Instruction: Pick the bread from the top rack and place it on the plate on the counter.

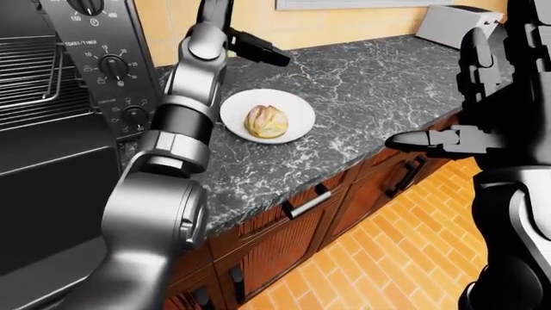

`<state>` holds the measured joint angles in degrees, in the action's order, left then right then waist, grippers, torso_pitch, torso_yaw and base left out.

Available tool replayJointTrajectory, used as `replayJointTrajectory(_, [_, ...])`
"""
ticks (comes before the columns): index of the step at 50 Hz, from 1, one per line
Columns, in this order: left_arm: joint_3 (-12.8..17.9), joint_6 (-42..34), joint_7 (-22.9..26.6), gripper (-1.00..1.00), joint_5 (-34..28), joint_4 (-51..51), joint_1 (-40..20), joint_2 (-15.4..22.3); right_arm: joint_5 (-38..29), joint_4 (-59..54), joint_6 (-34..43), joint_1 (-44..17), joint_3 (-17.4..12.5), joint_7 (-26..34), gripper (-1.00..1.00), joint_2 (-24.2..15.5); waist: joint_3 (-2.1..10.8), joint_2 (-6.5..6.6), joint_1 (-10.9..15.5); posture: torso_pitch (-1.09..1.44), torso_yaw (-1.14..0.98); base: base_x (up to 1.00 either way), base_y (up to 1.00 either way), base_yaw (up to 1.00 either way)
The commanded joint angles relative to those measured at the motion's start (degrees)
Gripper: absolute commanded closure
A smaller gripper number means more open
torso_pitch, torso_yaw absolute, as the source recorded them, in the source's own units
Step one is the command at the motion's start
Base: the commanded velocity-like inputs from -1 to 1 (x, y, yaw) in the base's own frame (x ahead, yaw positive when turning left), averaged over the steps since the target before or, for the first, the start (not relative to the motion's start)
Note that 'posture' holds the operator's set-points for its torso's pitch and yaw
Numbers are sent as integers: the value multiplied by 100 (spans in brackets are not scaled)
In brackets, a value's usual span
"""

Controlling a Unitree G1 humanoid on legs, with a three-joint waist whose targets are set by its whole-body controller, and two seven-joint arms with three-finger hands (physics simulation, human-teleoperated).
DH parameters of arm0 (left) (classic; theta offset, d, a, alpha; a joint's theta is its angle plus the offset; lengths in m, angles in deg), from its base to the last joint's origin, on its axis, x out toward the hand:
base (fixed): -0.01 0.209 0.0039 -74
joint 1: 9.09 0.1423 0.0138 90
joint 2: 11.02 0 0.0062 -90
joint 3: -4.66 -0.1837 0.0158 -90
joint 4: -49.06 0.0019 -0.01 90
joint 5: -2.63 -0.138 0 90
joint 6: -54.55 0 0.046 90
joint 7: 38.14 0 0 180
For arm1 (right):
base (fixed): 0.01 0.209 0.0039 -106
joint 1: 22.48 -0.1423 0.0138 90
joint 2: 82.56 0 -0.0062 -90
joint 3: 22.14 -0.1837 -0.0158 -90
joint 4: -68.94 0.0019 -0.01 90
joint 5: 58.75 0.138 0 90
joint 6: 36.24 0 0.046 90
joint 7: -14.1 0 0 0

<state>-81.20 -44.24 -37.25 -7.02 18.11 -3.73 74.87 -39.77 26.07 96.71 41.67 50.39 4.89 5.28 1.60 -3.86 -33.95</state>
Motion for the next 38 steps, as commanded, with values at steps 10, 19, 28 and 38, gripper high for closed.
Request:
replayJointTrajectory(10, [-143,-947,386,-100,-410,-2336,403,115,-17,188,-45,-181,-43,-29,-100,-52,109,44,-25,0,-54,0,0,0])
replayJointTrajectory(19, [-135,-1893,760,-100,-789,-3959,819,123,75,285,90,-245,-80,-83,-100,-89,77,60,-41,0,-54,0,0,0])
replayJointTrajectory(28, [-180,-2758,1090,-100,-1143,-5483,1455,50,54,249,63,-263,-11,-121,-100,-90,65,78,-57,0,-54,0,0,0])
replayJointTrajectory(38, [-231,-3664,1605,-100,-1611,-6773,1651,53,26,168,93,-406,33,-114,-100,-106,34,84,-71,0,-54,0,0,0])
